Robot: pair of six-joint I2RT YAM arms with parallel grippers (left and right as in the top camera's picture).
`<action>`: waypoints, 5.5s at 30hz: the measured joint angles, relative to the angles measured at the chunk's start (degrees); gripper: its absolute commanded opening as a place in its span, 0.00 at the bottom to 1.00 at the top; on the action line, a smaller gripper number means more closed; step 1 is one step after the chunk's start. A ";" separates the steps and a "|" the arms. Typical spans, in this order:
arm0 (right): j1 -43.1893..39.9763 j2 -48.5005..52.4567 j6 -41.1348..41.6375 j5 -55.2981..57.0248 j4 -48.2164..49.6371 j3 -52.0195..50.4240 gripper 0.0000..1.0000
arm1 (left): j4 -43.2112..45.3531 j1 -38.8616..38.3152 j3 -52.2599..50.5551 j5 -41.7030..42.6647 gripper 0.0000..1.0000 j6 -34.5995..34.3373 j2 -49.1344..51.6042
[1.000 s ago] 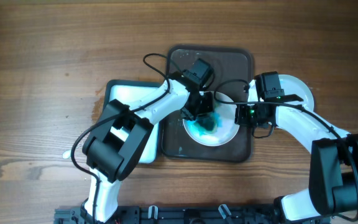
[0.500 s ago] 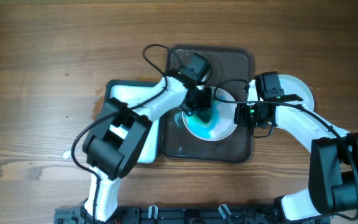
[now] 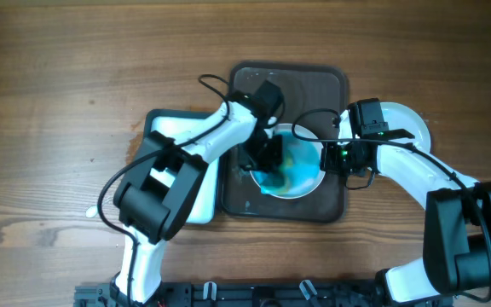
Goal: Clean dirty plates on tray and stack at the side
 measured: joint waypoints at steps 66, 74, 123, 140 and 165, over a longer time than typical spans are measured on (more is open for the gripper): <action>54.34 -2.78 -55.54 74.71 30.62 24.35 0.04 | -7.82 42.99 -19.30 -14.36 1.00 0.15 -63.56; 49.79 -2.78 -25.94 61.77 10.12 24.63 0.04 | -7.87 42.99 -19.30 -14.36 1.00 0.15 -63.49; 0.15 -65.92 -13.38 -0.96 -6.99 6.29 1.00 | -7.93 42.99 -19.28 -14.38 1.00 0.15 -63.43; 0.11 -95.25 -15.91 8.04 30.25 -46.60 1.00 | -7.96 42.99 -19.30 -14.38 1.00 0.15 -63.34; 0.11 -95.06 -15.91 8.68 27.78 -46.62 1.00 | 30.34 34.34 -46.27 -13.88 1.00 4.59 -93.37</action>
